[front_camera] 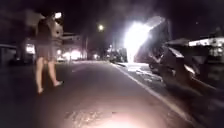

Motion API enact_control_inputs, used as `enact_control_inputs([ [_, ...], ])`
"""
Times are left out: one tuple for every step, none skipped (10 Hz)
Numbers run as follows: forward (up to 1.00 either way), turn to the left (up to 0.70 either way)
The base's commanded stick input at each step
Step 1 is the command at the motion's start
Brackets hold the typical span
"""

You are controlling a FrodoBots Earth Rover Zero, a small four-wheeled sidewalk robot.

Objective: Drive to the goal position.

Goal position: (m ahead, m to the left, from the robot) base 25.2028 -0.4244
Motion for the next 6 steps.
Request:
enact_control_inputs([
  [1.00,0.38],
  [1.00,0.40],
  [1.00,0.26],
  [1.00,0.00],
  [1.00,0.00],
  [1.00,0.00],
])
